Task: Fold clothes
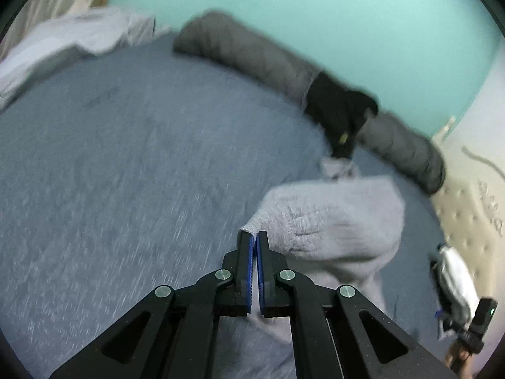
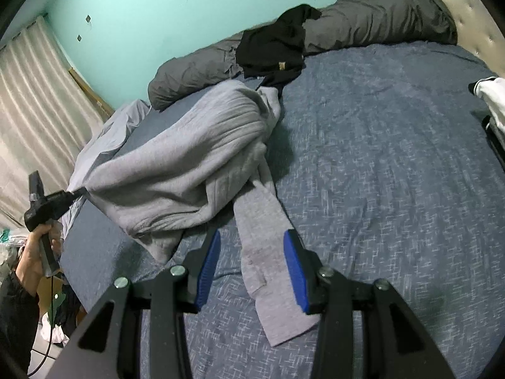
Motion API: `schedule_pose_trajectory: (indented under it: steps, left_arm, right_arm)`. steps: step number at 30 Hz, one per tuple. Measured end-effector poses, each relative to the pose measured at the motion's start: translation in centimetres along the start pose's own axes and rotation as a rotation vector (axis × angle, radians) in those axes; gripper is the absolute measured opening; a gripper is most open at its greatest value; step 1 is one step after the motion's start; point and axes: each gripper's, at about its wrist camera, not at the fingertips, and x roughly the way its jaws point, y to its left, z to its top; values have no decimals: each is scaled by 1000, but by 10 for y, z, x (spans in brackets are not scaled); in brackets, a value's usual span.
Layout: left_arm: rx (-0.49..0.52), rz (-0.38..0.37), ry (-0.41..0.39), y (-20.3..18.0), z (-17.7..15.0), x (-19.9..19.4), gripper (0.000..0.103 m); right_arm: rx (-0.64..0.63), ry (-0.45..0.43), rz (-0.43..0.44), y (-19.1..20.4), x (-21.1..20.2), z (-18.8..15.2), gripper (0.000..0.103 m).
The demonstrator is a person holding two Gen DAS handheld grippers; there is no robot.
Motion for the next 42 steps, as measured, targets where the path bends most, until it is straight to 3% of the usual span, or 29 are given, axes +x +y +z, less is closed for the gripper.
schedule_pose_trajectory:
  steps: [2, 5, 7, 9, 10, 11, 16, 21, 34, 36, 37, 38, 39, 40, 41, 42]
  left_arm:
    - [11, 7, 34, 3, -10, 10, 4]
    - [20, 11, 76, 7, -26, 21, 16]
    - [26, -4, 115, 9, -39, 29, 53]
    - [26, -17, 155, 12, -53, 36, 59]
    - [30, -22, 170, 12, -59, 39, 59]
    - [47, -26, 190, 12, -66, 44, 59]
    - [94, -39, 253, 10, -84, 69, 61]
    - [70, -83, 278, 7, -92, 94, 61]
    - [58, -122, 278, 5, -100, 132, 61]
    - [69, -129, 267, 3, -98, 134, 53]
    - [78, -132, 262, 0, -97, 134, 44]
    - [87, -135, 258, -2, -96, 135, 40]
    - [96, -138, 253, -4, -95, 135, 30]
    - [107, -137, 247, -7, -93, 134, 20]
    - [119, -135, 242, -11, -91, 133, 20]
    - [131, -133, 236, -15, -89, 131, 18]
  right_arm:
    - [3, 21, -4, 0, 8, -2, 42]
    - [4, 52, -11, 0, 20, -6, 42]
    - [3, 73, -18, 0, 27, -9, 42]
    - [3, 94, -28, -2, 34, -12, 48]
    - [6, 106, -35, -5, 39, -14, 57]
    - [8, 118, -42, -7, 44, -16, 59]
    - [20, 169, -83, -17, 66, -23, 59]
    - [40, 195, -98, -25, 86, -27, 60]
    - [-50, 263, -181, -11, 155, -29, 62]
    - [-73, 262, -190, -9, 158, -30, 63]
    - [-80, 261, -191, -9, 158, -30, 59]
    - [-88, 260, -190, -8, 158, -29, 47]
    - [-102, 261, -195, -8, 157, -29, 38]
    - [-117, 259, -202, -7, 155, -28, 20]
    - [-130, 255, -202, -6, 152, -27, 7]
    - [-141, 250, -201, -4, 148, -25, 7]
